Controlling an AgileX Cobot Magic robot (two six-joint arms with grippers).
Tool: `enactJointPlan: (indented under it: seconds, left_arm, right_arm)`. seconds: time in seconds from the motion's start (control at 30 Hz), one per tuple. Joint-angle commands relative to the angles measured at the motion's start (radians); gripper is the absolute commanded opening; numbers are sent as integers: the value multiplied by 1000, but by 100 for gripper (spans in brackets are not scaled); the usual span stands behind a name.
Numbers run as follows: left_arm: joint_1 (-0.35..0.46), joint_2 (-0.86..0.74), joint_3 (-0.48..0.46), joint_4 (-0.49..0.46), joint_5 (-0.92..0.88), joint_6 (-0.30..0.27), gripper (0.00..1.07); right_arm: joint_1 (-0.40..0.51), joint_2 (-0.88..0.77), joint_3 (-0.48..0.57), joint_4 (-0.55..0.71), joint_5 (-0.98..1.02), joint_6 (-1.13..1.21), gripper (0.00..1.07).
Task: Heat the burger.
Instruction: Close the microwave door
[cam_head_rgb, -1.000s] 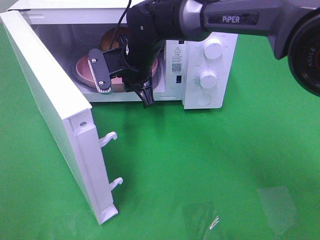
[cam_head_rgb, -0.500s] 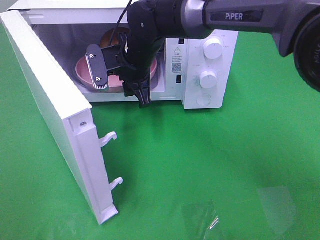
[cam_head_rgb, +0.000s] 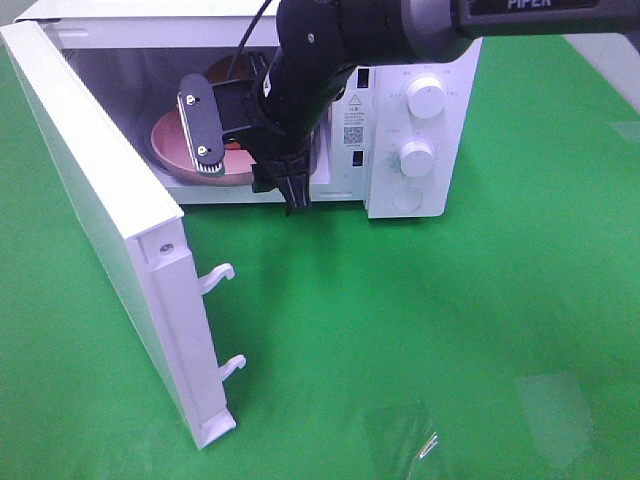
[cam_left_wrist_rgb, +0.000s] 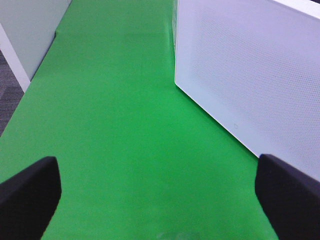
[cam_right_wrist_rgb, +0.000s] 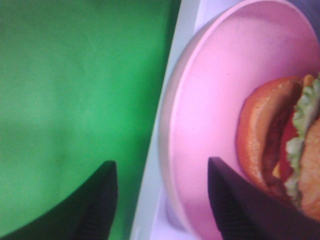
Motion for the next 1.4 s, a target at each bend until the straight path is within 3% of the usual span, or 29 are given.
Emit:
enactJointPlan:
  seconds: [0.03,0.53,0.93,1.3,1.4]
  left_arm:
    - [-2,-18,0,-4,-6,-3,100]
    - [-2,-18,0,-4,-6,-3,100]
    - [-2,-18,0,-4,-6,-3,100]
    - [-2,-18,0,-4,-6,-3,100]
    - [-2,-18,0,-4,-6,-3,100]
  right_arm:
    - [-1,-40,46,6,-17,4,54]
    - [-1,-201,280,72,-33,102,76]
    - [-1,-348,454,100,-33,201,76]
    - [-3,-555,614,90,18,754,77]
    - [-3,-573,624,85,35,787,76]
